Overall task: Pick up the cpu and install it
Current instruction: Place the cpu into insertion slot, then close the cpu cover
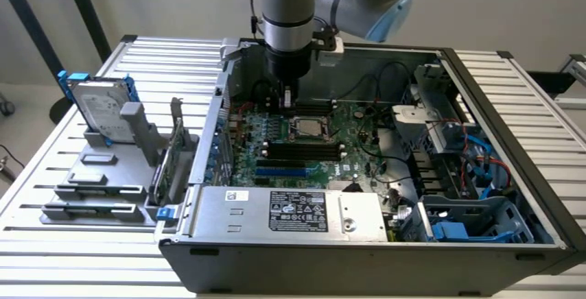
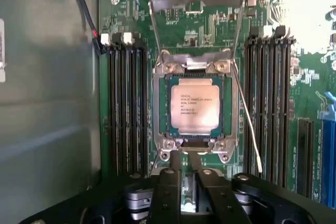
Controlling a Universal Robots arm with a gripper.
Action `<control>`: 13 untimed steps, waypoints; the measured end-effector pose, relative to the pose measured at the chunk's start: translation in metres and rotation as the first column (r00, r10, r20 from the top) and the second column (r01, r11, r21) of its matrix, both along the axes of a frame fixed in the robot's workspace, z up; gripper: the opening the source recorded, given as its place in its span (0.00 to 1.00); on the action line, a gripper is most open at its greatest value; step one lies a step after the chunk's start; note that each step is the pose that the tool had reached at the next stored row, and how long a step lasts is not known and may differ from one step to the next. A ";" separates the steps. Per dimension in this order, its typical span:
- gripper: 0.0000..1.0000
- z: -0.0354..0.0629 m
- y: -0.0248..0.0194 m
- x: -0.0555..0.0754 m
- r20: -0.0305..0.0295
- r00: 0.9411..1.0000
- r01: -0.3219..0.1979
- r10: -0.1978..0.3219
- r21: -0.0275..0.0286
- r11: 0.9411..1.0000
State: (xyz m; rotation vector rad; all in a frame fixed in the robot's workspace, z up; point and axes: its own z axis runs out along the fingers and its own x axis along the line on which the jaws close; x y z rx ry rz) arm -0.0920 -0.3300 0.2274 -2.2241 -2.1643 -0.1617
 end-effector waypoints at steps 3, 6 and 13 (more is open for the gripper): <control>0.12 0.0002 0.0000 0.000 0.000 1.000 0.000 0.000 0.001 1.000; 0.11 0.0003 0.0000 0.000 0.000 1.000 0.000 0.000 0.001 1.000; 0.11 0.0003 0.0000 0.000 0.000 1.000 0.000 0.000 0.001 1.000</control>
